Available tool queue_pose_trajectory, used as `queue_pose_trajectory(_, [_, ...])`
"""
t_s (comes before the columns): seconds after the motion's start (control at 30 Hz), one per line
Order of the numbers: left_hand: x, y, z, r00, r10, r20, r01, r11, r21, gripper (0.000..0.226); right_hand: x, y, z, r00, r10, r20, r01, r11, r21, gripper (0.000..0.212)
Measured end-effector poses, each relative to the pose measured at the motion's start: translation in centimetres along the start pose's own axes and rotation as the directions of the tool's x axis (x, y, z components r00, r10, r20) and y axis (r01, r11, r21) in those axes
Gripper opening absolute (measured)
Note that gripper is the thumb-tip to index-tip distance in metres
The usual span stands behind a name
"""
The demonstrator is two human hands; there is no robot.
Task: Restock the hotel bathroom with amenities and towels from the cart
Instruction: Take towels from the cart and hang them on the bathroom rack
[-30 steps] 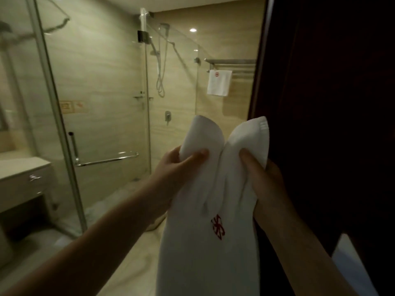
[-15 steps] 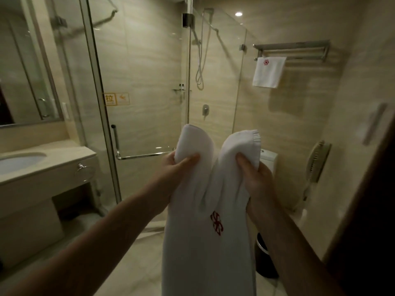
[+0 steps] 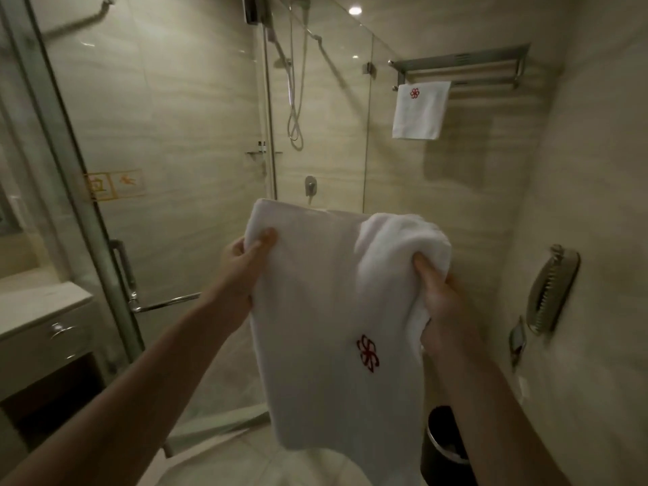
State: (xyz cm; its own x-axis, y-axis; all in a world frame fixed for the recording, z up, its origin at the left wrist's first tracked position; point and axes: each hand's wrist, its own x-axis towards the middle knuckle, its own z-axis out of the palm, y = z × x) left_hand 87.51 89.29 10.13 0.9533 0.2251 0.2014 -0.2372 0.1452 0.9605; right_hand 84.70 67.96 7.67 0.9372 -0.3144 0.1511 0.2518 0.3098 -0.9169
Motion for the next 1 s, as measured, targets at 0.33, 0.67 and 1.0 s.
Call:
queue_pose_trajectory(0.33, [17.3,-4.9,3.2,0.991,0.069,0.115,-0.071,0.997,0.011,0.026,14.1,2.2,1.6,0.98,-0.079,-0.183,0.039,0.976,-0.215,0.016])
queue_pose_trajectory(0.67, [34.4,-9.3,9.5,0.957,0.096,0.275,-0.119,0.991,0.067,0.026,28.8,5.7,3.5,0.902,-0.191,-0.388,0.09,0.96,-0.264,0.015])
queue_pose_trajectory(1.0, [46.2,-15.3,18.7,0.911,0.145,0.387,-0.199,0.975,0.103,0.025,41.3,7.0,-0.2,0.884,-0.273,-0.38,0.139,0.928,-0.344,0.011])
